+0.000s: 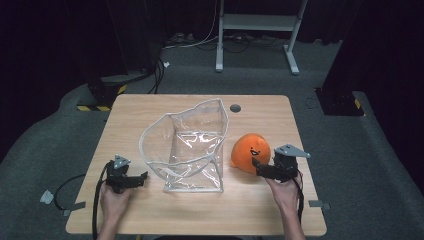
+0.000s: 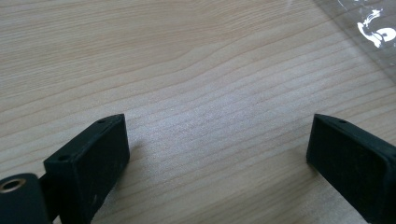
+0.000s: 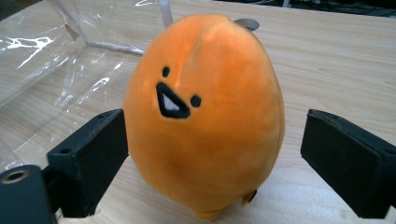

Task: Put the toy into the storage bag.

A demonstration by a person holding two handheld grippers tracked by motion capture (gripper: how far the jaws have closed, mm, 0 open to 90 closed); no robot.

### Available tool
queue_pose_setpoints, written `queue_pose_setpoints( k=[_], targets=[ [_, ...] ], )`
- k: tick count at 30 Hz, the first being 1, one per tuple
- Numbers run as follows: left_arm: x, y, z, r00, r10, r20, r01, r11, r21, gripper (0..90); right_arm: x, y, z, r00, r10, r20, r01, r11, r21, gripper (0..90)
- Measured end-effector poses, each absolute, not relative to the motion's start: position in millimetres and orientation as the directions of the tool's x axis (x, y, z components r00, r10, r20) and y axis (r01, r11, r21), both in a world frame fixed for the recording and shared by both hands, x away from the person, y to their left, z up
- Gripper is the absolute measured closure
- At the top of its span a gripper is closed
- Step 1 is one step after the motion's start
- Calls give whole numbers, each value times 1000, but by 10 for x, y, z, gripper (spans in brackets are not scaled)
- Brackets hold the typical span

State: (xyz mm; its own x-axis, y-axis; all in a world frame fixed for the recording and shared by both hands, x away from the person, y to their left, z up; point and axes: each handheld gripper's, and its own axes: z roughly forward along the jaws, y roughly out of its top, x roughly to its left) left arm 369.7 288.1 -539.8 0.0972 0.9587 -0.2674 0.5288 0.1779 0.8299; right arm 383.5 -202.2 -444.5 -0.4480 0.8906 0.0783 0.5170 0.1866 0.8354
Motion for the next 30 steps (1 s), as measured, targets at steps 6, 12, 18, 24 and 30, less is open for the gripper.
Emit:
queue_pose_setpoints(
  k=[6, 12, 18, 24, 30],
  targets=[
    [3697, 2884, -5397, 98, 959, -265, 529, 175, 831, 61, 3925, -2000, -4425, -451, 887, 95, 519, 174, 837, 50],
    [3697, 2883, -5397, 98, 959, -265, 528, 175, 831, 61, 3994, -1991, -4415, -457, 884, 104, 518, 169, 839, 49],
    [3696, 2883, -5397, 98, 959, -266, 530, 176, 830, 61, 4078, -1947, -4438, -466, 877, 120, 529, 167, 832, 72],
    [3696, 2882, -5397, 97, 959, -267, 529, 177, 830, 62, 4147, -1891, -4455, -473, 875, 101, 524, 187, 831, 151],
    [3696, 2882, -5397, 97, 959, -266, 529, 177, 830, 62, 4152, -1889, -4475, -494, 867, 62, 518, 236, 822, 338]
  ],
)
